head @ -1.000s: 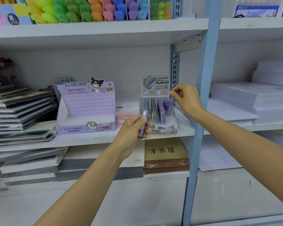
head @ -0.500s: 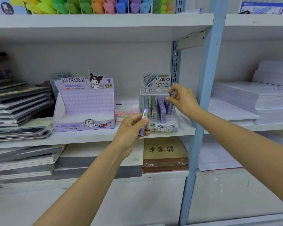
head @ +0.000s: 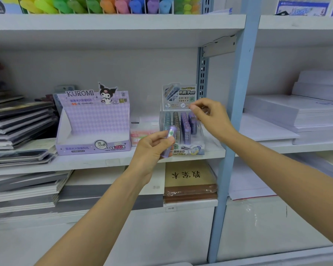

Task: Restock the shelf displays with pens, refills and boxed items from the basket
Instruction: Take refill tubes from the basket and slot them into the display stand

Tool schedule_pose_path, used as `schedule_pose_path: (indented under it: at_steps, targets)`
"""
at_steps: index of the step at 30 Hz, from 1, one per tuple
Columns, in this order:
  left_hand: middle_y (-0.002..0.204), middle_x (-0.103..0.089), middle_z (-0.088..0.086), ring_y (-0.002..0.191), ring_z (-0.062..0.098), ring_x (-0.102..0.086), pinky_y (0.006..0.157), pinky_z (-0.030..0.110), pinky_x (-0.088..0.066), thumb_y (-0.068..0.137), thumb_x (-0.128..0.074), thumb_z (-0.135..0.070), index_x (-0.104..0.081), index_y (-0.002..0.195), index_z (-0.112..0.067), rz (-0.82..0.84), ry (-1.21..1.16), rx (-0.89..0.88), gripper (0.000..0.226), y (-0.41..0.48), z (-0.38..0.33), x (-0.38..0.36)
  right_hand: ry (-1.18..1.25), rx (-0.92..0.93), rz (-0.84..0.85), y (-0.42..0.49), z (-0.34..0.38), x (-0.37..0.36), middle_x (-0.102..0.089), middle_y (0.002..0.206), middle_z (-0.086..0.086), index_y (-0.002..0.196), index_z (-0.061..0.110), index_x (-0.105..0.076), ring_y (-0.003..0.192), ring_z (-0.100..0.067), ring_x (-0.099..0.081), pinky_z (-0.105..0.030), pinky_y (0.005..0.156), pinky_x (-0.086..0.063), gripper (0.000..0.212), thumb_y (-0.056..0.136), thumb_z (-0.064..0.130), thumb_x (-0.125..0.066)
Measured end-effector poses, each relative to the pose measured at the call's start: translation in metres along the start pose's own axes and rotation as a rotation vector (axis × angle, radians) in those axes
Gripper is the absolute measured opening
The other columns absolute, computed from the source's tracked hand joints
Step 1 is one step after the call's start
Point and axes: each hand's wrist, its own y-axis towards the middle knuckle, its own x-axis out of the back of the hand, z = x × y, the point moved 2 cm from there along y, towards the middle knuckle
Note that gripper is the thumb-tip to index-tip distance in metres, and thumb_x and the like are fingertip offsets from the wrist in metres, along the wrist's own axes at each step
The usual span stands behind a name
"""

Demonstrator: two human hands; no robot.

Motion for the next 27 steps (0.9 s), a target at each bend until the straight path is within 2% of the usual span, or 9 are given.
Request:
schedule_pose_path:
  at_steps: [5,7,10,14,17,20,22,24,27]
  targets:
    - [0.086,-0.076,0.001,0.076,0.013,-0.070,0.070,0.027,-0.058,0.090,-0.065,-0.017,-0.062,0.110,-0.013,0.011,-0.057,0.007,0.020,-0.002,-0.003,-0.010,0.247,0.028,0.389,-0.018,0.029,0.002,-0.067,0.107,0.007,0.120,0.024,-0.064,0.086,-0.003,-0.064,-0.016,0.071,-0.049,0.026,0.095,0.018,-0.060]
    - [0.089,-0.076,0.003,0.076,0.014,-0.070,0.067,0.026,-0.057,0.093,-0.061,-0.019,-0.062,0.112,-0.010,0.057,-0.050,0.006,0.021,-0.004,-0.005,-0.014,0.264,0.024,0.458,-0.024,0.032,0.000,-0.069,0.107,0.006,0.119,0.018,-0.066,0.094,-0.003,-0.064,-0.015,0.076,-0.049,0.027,0.093,0.014,-0.062]
    - [0.094,-0.075,0.005,0.080,0.015,-0.070,0.071,0.027,-0.057,0.095,-0.057,-0.023,-0.064,0.112,-0.012,0.100,-0.032,-0.020,0.021,-0.008,-0.006,-0.019,0.341,-0.018,0.393,-0.025,0.033,0.003,-0.071,0.095,0.001,0.109,0.011,-0.069,0.086,-0.006,-0.066,-0.014,0.072,-0.049,0.019,0.091,0.012,-0.065]
    - [0.088,-0.075,-0.004,0.082,0.010,-0.069,0.071,0.026,-0.057,0.088,-0.067,-0.022,-0.067,0.106,-0.015,0.041,0.045,-0.074,0.019,-0.010,-0.008,-0.019,0.404,-0.065,0.249,-0.025,0.034,0.009,-0.069,0.083,-0.004,0.097,0.007,-0.069,0.068,-0.009,-0.064,-0.022,0.064,-0.051,0.012,0.088,0.014,-0.069]
    - [0.087,-0.074,-0.007,0.082,0.008,-0.067,0.073,0.026,-0.057,0.092,-0.063,-0.019,-0.068,0.110,-0.014,0.033,0.095,-0.107,0.019,-0.011,-0.007,-0.021,0.405,-0.086,0.277,-0.028,0.034,0.011,-0.070,0.085,-0.005,0.103,0.006,-0.069,0.069,-0.012,-0.063,-0.034,0.068,-0.052,0.019,0.090,0.020,-0.067]
    - [0.095,-0.072,-0.003,0.087,0.011,-0.066,0.074,0.026,-0.057,0.095,-0.059,-0.020,-0.066,0.118,-0.011,0.035,0.136,-0.119,0.025,-0.013,-0.007,-0.025,0.380,-0.089,0.349,-0.032,0.030,0.014,-0.072,0.092,-0.004,0.110,0.011,-0.069,0.075,-0.011,-0.064,-0.034,0.075,-0.053,0.020,0.092,0.018,-0.065]
    - [0.098,-0.071,-0.006,0.091,0.010,-0.065,0.076,0.026,-0.056,0.096,-0.059,-0.020,-0.067,0.114,-0.016,0.014,0.203,-0.164,0.021,-0.014,-0.005,-0.027,0.361,-0.072,0.302,-0.032,0.028,0.017,-0.072,0.095,-0.010,0.109,0.010,-0.069,0.076,-0.011,-0.064,-0.032,0.073,-0.054,0.018,0.092,0.014,-0.064]
    - [0.107,-0.064,-0.009,0.100,0.009,-0.060,0.082,0.024,-0.051,0.096,-0.059,-0.022,-0.066,0.111,-0.021,-0.066,0.432,-0.287,0.017,-0.017,-0.001,-0.023,0.371,-0.046,0.157,-0.029,0.027,0.024,-0.070,0.096,-0.014,0.107,0.008,-0.069,0.077,-0.011,-0.063,-0.023,0.066,-0.053,0.016,0.092,0.009,-0.063]
    - [0.128,-0.053,-0.003,0.121,0.013,-0.046,0.099,0.025,-0.037,0.094,-0.059,-0.017,-0.059,0.124,-0.019,-0.121,0.955,-0.527,0.030,-0.023,0.008,-0.012,0.312,-0.028,-0.049,-0.020,0.022,0.035,-0.067,0.094,-0.012,0.104,0.009,-0.066,0.082,-0.013,-0.061,-0.027,0.068,-0.054,0.012,0.094,0.008,-0.059]
